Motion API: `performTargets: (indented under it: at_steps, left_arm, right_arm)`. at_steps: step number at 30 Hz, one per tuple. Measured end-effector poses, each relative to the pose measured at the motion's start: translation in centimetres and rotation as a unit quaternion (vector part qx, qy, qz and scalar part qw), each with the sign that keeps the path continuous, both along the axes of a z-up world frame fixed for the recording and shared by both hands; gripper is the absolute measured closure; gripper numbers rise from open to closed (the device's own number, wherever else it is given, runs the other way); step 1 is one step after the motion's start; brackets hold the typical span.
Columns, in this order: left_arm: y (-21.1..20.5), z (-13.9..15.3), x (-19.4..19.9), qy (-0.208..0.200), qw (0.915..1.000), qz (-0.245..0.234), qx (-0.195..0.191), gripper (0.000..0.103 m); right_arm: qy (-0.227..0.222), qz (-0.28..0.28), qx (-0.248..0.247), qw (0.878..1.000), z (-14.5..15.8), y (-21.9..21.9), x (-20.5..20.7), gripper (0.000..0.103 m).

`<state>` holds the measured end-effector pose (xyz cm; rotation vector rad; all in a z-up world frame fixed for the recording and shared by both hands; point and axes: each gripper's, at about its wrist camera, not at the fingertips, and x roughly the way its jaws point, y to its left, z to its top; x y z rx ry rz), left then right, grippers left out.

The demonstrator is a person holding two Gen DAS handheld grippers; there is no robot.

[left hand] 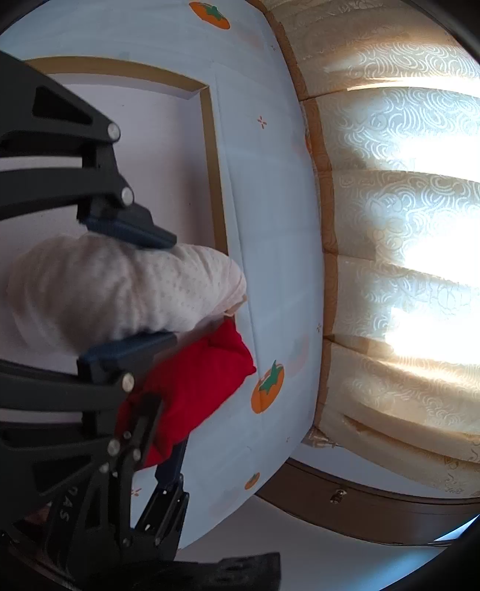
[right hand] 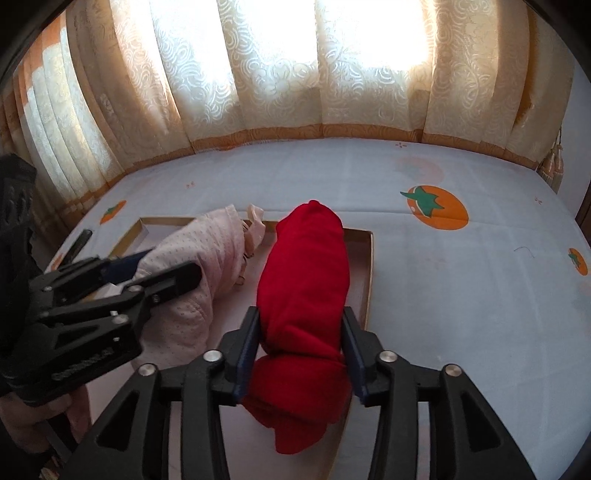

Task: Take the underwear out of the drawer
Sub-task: 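Lower both garments into the tray and open both grippers, then lower both tools back toward the open drawer of clothes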

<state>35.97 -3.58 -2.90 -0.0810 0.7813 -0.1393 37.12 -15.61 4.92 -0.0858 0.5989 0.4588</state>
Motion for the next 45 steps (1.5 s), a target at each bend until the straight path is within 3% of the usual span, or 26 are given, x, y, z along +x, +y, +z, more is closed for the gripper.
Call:
performTargets:
  at_steps: [4, 15, 31, 38, 45]
  left_arm:
    - [0.0, 0.7, -0.8, -0.006, 1.0, -0.001, -0.004, 0.04]
    - [0.1, 2.9, -5.5, -0.039, 0.9981, -0.019, -0.045, 0.036]
    - [1.6, 8.1, -15.7, -0.114, 0.9884, -0.044, -0.091, 0.03]
    - [2.2, 7.6, -19.8, -0.127, 0.9863, -0.051, -0.092, 0.028]
    - [2.6, 5.7, -23.4, -0.128, 0.986, -0.05, -0.094, 0.026]
  right_arm:
    - [-0.003, 0.008, -0.002, 1.0, -0.2, 0.0, -0.5, 0.041]
    - [-0.041, 0.003, -0.003, 0.999, 1.3, -0.7, -5.3, 0.032]
    - [-0.085, 0.06, 0.017, 0.994, 4.2, -0.6, -16.4, 0.03]
    - [-0.092, 0.084, 0.023, 0.992, 3.0, -1.1, -20.9, 0.03]
    - [-0.08, 0.098, 0.04, 0.991, -0.3, -2.7, -24.2, 0.027]
